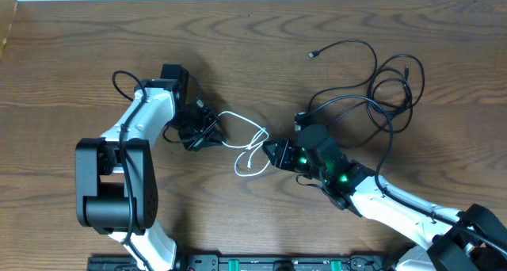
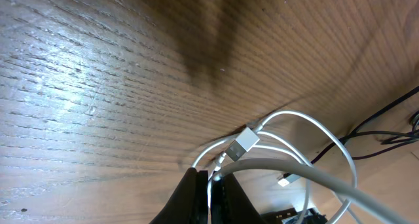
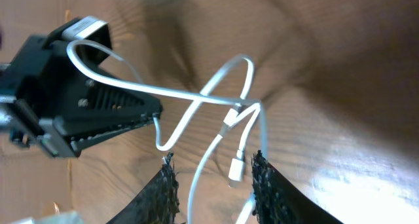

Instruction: Untangle cables

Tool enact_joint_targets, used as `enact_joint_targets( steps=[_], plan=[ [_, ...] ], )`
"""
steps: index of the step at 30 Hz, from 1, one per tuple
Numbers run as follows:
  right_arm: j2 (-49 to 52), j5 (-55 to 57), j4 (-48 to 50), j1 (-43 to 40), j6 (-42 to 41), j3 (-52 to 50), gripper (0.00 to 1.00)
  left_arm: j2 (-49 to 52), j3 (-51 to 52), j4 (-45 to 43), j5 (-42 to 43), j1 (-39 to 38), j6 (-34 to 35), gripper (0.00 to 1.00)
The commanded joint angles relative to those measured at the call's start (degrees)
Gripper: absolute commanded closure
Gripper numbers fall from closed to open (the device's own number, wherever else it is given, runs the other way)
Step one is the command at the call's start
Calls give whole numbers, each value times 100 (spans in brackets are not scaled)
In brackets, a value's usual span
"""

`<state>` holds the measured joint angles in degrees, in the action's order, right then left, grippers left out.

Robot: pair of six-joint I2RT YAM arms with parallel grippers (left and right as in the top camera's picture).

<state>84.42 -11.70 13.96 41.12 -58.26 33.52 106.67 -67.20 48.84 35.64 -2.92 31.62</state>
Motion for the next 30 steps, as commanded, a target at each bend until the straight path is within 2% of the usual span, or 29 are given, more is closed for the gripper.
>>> enact_joint_targets(
  steps=[1,14,23,27,30],
  plan=[
    [24,63,-136,22,-511,17,62,52,24,15,-33,-79,160,92],
    [26,197,-164,22,-769,17,54,52,24,-50,-37,-570,212,92],
    [26,575,-846,17,-772,17,52,52,24,17,-35,-568,212,92],
    [26,538,-916,17,-769,17,45,52,24,151,-35,-568,210,92],
    [26,485,-1047,13,-772,17,32,52,24,293,-35,-568,164,92]
  ],
)
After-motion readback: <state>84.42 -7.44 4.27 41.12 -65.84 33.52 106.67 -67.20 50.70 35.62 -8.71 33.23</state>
